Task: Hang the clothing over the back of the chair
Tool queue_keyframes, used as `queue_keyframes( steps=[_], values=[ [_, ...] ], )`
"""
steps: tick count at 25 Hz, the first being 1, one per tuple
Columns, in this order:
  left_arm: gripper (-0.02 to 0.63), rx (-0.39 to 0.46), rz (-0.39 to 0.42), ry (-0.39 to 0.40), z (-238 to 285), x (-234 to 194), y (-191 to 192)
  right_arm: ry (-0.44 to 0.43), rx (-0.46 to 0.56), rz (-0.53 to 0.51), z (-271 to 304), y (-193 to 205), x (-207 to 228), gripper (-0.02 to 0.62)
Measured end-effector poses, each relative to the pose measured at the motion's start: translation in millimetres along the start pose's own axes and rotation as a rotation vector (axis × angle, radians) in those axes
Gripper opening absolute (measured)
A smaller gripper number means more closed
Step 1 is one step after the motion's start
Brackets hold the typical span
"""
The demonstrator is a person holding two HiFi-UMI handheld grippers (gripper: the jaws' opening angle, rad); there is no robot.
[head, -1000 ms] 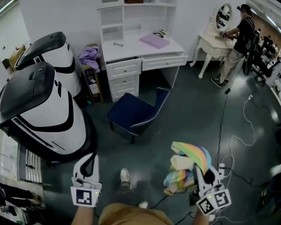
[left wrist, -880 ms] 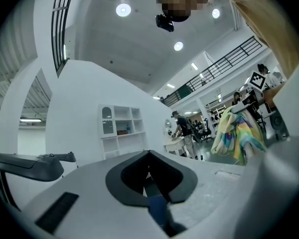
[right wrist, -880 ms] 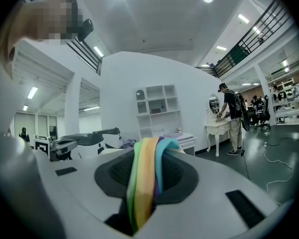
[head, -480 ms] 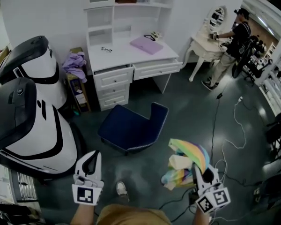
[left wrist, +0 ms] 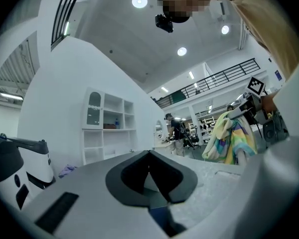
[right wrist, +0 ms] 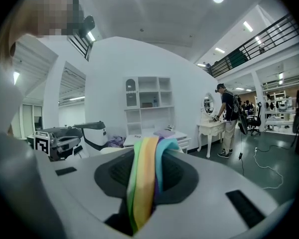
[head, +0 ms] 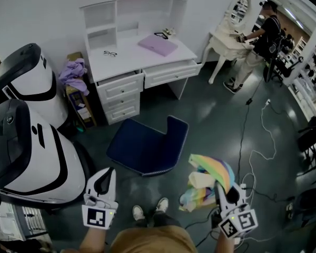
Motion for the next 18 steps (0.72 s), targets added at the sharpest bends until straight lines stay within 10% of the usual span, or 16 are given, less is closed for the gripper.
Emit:
queue_keyframes(
  steps=[18],
  values=[
    [0.005,0.023,0.041,-0.071,75.6,-2.7,-45.5,-0.097,-0.019,-0.081,90.2,-20.8,57.2,0.091]
  ],
)
Point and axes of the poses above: the fingertips, and each gripper's own axes: z forward along the fingers, x to its right, y out of its underside, the point moved 1 cm from there along -z, backward along the fingers, and after that the axes turned 8 degrees about -x, right-handed, at the moved point
